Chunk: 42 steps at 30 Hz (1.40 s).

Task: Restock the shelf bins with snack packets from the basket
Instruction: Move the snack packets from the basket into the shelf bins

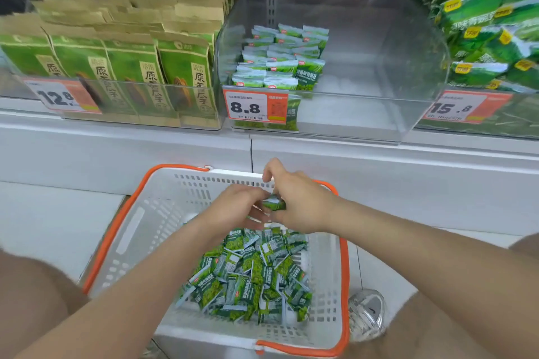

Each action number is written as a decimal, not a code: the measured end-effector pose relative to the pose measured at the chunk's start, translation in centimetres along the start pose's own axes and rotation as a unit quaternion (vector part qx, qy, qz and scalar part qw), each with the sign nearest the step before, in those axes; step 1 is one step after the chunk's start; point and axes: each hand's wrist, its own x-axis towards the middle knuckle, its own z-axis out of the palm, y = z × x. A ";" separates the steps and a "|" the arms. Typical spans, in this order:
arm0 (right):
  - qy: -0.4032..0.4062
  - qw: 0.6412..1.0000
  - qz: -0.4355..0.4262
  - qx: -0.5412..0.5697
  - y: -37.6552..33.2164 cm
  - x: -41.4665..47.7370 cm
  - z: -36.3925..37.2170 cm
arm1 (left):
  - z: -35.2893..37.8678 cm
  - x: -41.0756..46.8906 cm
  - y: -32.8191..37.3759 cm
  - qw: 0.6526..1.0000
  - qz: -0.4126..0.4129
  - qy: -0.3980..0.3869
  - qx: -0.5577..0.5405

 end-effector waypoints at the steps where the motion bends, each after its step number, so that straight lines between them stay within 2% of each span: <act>1: 0.023 0.999 0.017 0.024 -0.2 0.3 -0.8 | -0.3 -0.4 0.8 0.999 0.018 0.029 -0.006; 4: 0.035 0.985 0.053 0.159 -0.3 0.7 -2.6 | -1.3 -1.8 2.4 0.988 0.121 0.091 0.012; 6: 0.014 0.957 0.063 0.281 -0.4 0.6 -3.2 | -2.0 -2.8 3.2 0.980 0.176 0.089 0.020; 8: -0.011 0.939 0.058 0.337 -0.6 0.2 -3.4 | -2.6 -3.3 3.5 0.977 0.196 0.081 0.022; 12: -0.009 0.937 0.028 0.347 -1.7 0.1 -3.7 | -3.2 -3.7 3.5 0.978 0.191 0.076 -0.021; 16: 0.018 0.965 0.031 0.258 -3.1 0.3 -4.6 | -3.0 -4.0 4.3 0.973 0.207 0.100 -0.027; 17: 0.044 0.971 0.028 0.233 -3.4 0.5 -5.0 | -2.8 -3.9 4.7 0.967 0.223 0.120 -0.024; 19: 0.153 0.971 0.009 0.184 -4.1 0.9 -6.3 | -2.6 -3.8 5.9 0.944 0.273 0.186 0.005; 21: 0.276 0.946 -0.034 0.164 -5.0 1.2 -8.0 | -2.4 -3.6 7.3 0.903 0.333 0.262 0.075; 23: 0.376 0.909 -0.074 0.163 -5.4 1.5 -10.5 | -2.2 -3.6 8.8 0.856 0.387 0.305 0.153; 25: 0.441 0.886 -0.054 0.131 -4.8 2.0 -13.4 | -2.2 -3.2 9.9 0.812 0.435 0.311 0.234; 26: 0.449 0.887 -0.026 0.104 -4.1 2.5 -14.7 | -2.1 -3.0 10.3 0.791 0.453 0.308 0.273; 30: 0.347 0.926 0.142 0.052 -0.1 4.6 -17.6 | -1.8 -2.0 11.1 0.722 0.482 0.304 0.391; 34: 0.236 0.948 0.205 0.054 1.7 6.7 -18.3 | -1.7 -1.0 11.3 0.684 0.442 0.293 0.500; 37: 0.220 0.950 0.220 0.022 2.1 8.4 -18.2 | -1.8 -0.4 11.3 0.680 0.415 0.290 0.531; 42: 0.248 0.938 0.234 -0.066 2.5 9.8 -18.3 | -1.9 0.0 11.1 0.661 0.418 0.294 0.549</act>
